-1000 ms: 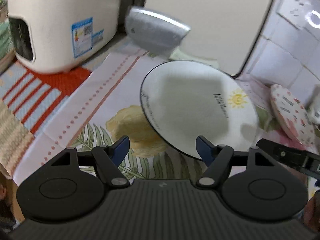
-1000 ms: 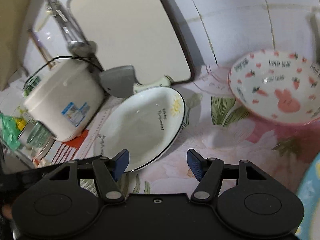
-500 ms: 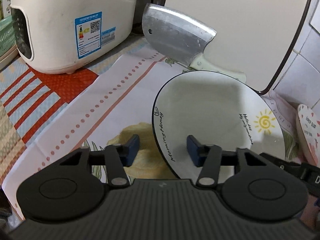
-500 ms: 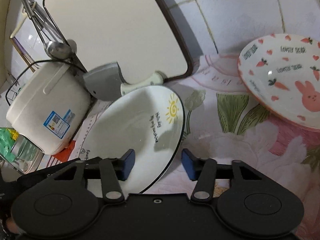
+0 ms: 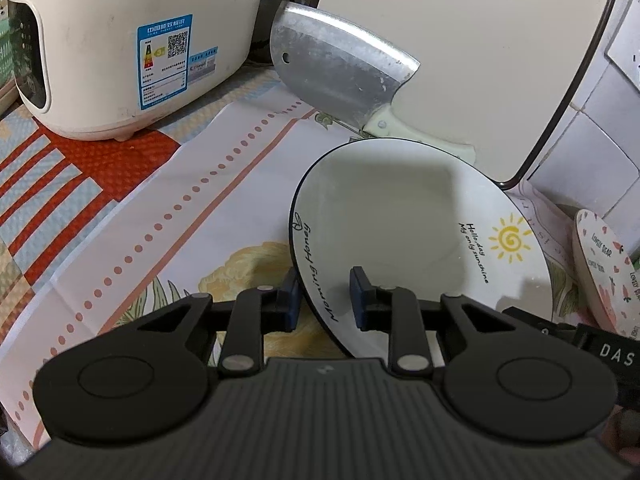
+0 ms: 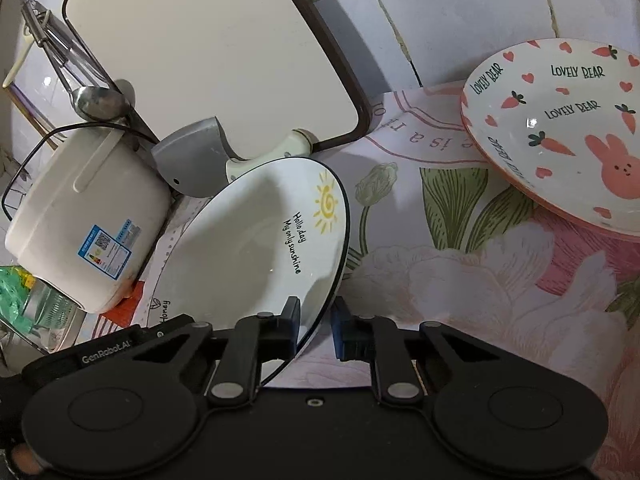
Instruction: Organize plates and bowls
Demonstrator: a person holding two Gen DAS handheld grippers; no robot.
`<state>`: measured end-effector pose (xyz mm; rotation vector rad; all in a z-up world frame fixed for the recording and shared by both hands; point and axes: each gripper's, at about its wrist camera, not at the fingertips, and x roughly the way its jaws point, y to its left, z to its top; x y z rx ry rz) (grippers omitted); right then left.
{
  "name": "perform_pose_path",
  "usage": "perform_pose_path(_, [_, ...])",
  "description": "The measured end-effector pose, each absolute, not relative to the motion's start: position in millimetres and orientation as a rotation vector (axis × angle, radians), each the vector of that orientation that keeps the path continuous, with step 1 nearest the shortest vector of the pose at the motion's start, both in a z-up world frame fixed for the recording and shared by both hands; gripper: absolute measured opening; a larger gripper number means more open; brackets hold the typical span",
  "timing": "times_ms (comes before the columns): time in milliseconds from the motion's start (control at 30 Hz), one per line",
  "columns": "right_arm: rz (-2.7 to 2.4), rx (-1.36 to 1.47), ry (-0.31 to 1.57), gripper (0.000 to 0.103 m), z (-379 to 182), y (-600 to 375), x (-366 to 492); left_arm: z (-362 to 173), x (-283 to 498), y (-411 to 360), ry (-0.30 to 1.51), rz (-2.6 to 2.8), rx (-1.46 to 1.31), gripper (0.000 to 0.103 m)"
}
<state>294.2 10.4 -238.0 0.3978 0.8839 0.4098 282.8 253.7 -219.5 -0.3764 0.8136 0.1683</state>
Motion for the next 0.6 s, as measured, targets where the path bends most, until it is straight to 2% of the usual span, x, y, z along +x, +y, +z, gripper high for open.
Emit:
perform_pose_path(167, [0.420, 0.370, 0.873, 0.019, -238, 12, 293, -217, 286, 253, 0.843, 0.167, -0.360, 0.024])
perform_pose_path(267, [0.397, 0.224, 0.864, 0.022, -227, 30, 288, -213, 289, 253, 0.875, 0.152, -0.332, 0.024])
perform_pose_path(600, [0.418, 0.226, 0.838, 0.022, -215, 6, 261, -205, 256, 243, 0.921, 0.099, -0.350, 0.023])
